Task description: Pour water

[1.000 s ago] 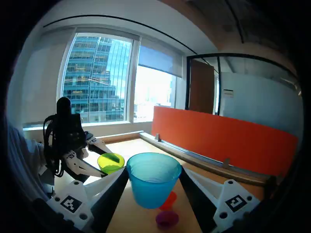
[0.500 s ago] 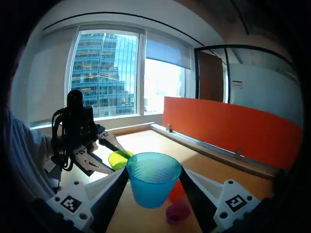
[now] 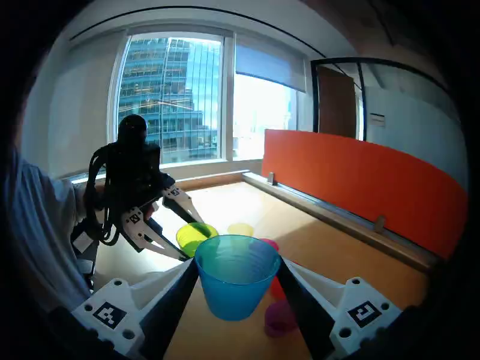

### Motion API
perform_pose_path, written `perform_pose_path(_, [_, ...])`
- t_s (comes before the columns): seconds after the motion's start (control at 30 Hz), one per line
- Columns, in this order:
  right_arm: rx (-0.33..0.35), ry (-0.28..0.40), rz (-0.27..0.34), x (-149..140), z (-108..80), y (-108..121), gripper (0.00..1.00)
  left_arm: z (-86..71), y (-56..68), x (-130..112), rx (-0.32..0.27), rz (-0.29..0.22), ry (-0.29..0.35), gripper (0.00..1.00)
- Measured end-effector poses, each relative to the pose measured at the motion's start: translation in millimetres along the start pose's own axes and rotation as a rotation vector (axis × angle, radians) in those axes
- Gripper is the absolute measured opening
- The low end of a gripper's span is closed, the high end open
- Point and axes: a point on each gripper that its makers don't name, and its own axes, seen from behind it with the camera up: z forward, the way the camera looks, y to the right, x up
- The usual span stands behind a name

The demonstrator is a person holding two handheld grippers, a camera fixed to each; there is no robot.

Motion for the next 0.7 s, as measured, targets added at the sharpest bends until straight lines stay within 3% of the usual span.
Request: perform_pose_path(0.7, [0.058, -0.167, -0.085, -80, 31.5, -10, 0.93, 24.3, -2.0, -48, -0.050, 0.020, -0.157, 0.85])
